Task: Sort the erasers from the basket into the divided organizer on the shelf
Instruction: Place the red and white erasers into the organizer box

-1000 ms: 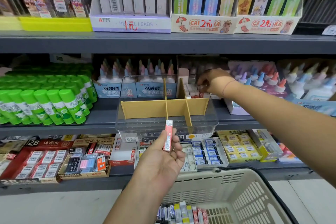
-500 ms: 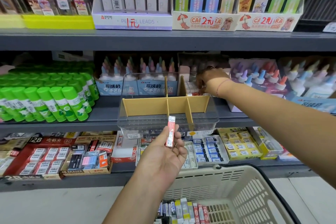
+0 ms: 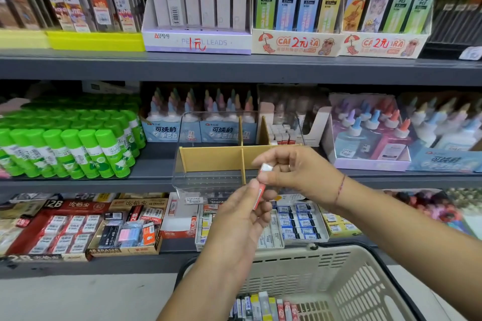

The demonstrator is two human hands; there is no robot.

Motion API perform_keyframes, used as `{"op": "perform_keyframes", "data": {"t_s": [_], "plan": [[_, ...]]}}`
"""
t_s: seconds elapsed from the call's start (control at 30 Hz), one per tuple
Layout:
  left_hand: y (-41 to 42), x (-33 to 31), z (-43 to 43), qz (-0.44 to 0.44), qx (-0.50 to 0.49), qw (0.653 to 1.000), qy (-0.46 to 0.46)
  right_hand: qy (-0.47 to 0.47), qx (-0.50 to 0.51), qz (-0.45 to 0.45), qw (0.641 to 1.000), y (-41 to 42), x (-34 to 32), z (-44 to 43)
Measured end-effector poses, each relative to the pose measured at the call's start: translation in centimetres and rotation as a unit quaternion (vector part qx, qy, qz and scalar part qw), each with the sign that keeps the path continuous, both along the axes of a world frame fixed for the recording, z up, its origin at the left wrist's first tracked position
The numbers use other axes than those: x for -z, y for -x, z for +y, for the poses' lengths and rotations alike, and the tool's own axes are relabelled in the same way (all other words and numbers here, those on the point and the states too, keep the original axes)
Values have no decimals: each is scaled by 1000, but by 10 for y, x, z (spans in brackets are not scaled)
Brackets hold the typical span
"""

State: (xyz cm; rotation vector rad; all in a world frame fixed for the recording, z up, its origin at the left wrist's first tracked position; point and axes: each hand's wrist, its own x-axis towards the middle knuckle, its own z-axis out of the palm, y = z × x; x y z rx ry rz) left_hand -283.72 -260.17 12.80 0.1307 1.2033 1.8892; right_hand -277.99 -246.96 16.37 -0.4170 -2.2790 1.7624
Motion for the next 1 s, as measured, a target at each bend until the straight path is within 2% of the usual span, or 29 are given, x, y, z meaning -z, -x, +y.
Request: {"op": "perform_keyframes", "data": {"t_s": [0.03,0.07,0.1,0.17,0.23,0.27,0.33,0.4,0.43,0.6,0.8,1.0], "plan": [[1,2,-1,99,-6,994,38,7,11,2,1000,-1,-3,4],[4,7,-3,224,-23,970,87,-3,32,10,999,0,-8,11],[8,12,-5,356,-49,923,135,-26,65,24,997,1,-13,22],[19,23,-9,573,-71,788,213,-111,148,50,981,5,-26,50],[26,34,-8,678,-21,676,289,-248,205,29,947,13,-36,78],[28,38,-6,701,10,635,325,-334,209,-12,919,18,-38,89],[27,45,-4,715,62,590,369,-470,177,-118,857,30,-35,102],[26,48,-2,718,88,575,383,-530,137,-189,815,42,-25,105],[27,50,-1,719,94,570,387,-536,117,-195,813,47,-19,105],[30,52,0,706,101,589,381,-520,75,-190,830,61,-2,104],[30,53,0,711,103,584,378,-506,67,-253,822,60,-7,100],[29,55,-3,727,83,582,355,-488,73,-254,832,55,-10,95]]}}
